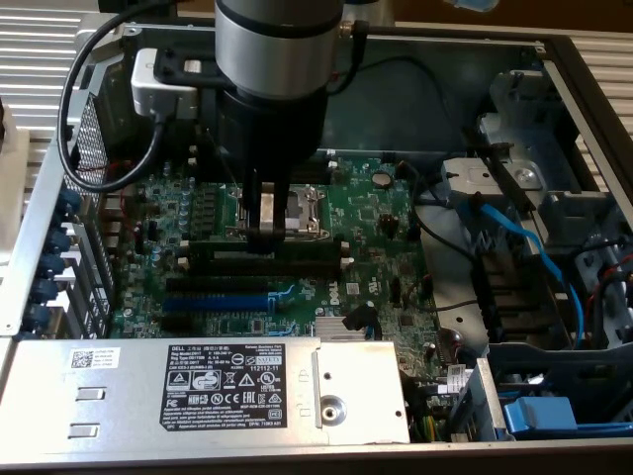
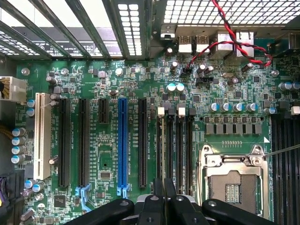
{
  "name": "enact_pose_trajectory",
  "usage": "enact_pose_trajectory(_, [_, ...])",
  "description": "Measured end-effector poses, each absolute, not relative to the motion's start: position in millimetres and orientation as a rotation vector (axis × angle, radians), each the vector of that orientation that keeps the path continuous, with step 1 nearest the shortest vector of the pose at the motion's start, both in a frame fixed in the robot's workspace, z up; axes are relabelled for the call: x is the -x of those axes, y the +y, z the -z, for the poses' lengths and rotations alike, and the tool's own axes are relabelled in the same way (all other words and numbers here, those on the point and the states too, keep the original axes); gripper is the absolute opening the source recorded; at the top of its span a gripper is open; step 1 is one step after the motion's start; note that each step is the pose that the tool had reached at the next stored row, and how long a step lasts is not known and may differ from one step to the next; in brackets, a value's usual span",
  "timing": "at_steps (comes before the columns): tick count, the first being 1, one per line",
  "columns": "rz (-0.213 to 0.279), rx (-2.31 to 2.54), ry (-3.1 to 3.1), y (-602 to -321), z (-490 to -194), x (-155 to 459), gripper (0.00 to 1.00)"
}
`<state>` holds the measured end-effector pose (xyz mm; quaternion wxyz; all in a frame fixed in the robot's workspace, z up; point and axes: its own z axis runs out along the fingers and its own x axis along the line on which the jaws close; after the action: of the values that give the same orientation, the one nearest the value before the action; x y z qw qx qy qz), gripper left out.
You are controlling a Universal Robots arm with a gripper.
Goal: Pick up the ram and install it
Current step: 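Insert the ram into the slot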
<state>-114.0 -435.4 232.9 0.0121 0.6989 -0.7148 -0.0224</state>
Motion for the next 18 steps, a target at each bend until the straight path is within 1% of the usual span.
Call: enact_pose_trajectory(18, [0.07, -2.179, -2.229, -435.4, -229.5, 114.1, 0.12])
